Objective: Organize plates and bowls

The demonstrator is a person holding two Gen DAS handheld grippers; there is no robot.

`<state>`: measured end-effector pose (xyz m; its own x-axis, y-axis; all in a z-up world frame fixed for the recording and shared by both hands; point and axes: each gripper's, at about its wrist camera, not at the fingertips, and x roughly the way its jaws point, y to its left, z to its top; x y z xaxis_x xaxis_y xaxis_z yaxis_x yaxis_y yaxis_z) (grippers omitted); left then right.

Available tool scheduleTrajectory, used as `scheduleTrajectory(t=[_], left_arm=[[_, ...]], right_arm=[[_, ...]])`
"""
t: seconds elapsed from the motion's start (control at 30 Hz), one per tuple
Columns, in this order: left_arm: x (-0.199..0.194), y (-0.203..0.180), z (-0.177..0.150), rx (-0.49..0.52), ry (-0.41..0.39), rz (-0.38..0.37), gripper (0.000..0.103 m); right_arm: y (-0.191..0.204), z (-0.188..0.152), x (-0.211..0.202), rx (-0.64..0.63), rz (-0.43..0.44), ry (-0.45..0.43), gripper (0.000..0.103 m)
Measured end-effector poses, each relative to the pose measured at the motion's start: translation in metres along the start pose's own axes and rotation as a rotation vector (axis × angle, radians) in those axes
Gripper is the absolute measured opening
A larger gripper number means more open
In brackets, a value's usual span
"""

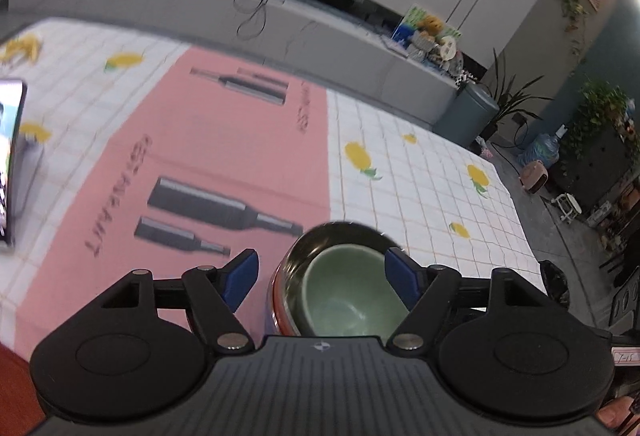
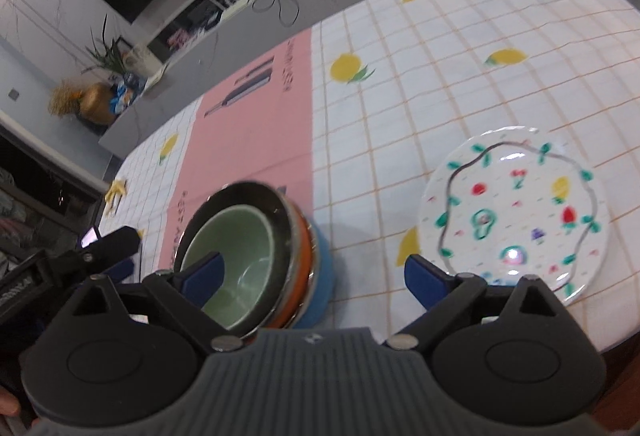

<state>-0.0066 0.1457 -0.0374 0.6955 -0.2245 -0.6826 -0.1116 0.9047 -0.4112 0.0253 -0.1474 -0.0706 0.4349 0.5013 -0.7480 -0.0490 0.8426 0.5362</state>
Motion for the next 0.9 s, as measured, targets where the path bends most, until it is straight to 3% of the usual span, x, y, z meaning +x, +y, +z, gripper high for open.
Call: scheduleTrajectory(t=[0.53,0.9], left_arm=[[0.055,0.042,-0.023,-0.198,0.197,-0.08,0.085],[0.086,0.059,-0.03,-0.304,0.266,-0.114,0.085]], right_arm=[[-0.001,0.0,0.052,0.07,-0.011,0.156,0.094],[-0.018,0.005,0.079,0.171,0.033,0.236,0.08]])
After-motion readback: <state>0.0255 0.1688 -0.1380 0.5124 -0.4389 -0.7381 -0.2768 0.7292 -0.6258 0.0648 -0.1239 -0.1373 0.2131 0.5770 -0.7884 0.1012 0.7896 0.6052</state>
